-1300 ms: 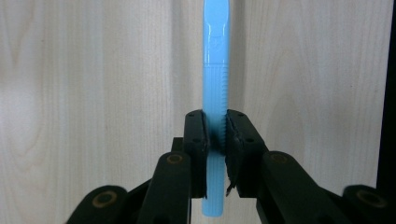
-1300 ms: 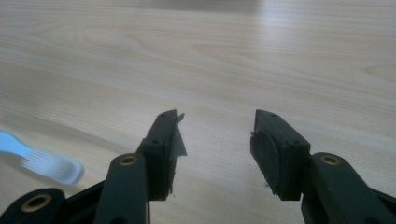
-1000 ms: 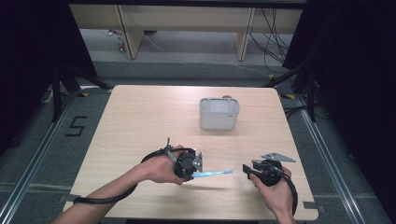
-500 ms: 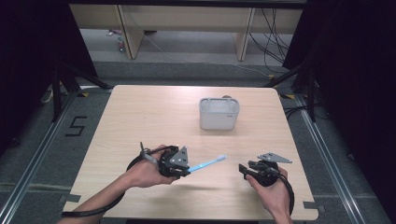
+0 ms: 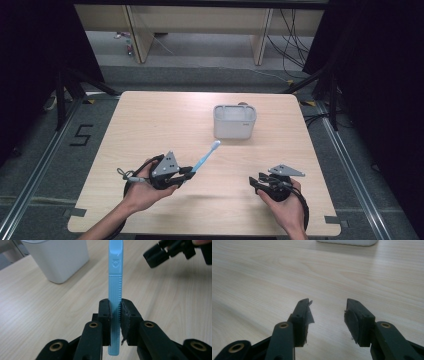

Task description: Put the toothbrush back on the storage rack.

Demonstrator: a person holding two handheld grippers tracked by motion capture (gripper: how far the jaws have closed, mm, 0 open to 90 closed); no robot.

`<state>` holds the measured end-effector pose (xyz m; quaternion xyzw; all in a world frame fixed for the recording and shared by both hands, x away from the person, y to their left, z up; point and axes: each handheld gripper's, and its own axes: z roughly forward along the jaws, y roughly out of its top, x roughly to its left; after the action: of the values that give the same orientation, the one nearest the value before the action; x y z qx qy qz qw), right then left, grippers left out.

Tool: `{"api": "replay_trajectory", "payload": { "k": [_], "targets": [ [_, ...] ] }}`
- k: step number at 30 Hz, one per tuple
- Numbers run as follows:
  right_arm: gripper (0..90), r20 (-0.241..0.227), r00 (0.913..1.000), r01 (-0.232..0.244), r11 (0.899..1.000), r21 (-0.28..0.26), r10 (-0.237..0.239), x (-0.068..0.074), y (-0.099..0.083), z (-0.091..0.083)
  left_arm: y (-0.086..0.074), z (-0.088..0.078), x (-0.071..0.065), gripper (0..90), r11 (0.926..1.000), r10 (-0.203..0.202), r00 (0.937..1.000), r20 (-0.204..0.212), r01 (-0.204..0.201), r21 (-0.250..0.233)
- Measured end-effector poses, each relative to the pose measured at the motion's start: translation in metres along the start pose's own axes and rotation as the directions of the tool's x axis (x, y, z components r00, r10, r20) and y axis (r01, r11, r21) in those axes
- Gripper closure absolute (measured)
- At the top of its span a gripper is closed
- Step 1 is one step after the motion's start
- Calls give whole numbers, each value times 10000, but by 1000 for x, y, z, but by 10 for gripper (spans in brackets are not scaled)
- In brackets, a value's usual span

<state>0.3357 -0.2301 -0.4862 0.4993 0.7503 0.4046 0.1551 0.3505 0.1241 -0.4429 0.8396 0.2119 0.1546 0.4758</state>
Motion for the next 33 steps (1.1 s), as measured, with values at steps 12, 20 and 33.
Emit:
{"api": "replay_trajectory", "payload": {
  "k": [12,20,33],
  "targets": [
    [582,-659,9976,108,9925,-1221,-190,19,6,5,-15,-12,-1,787,9822,-783,9951,-609,666,-1754],
    [583,-1199,9874,742,9713,-2259,-1033,37,19,5,-32,-9,-3,788,9682,-1133,9911,-704,943,-2318],
    [588,-2110,9623,1043,9496,-2957,-1714,69,38,8,-35,1,-8,787,9641,-1289,9891,-718,1081,-2424]
  ]
}}
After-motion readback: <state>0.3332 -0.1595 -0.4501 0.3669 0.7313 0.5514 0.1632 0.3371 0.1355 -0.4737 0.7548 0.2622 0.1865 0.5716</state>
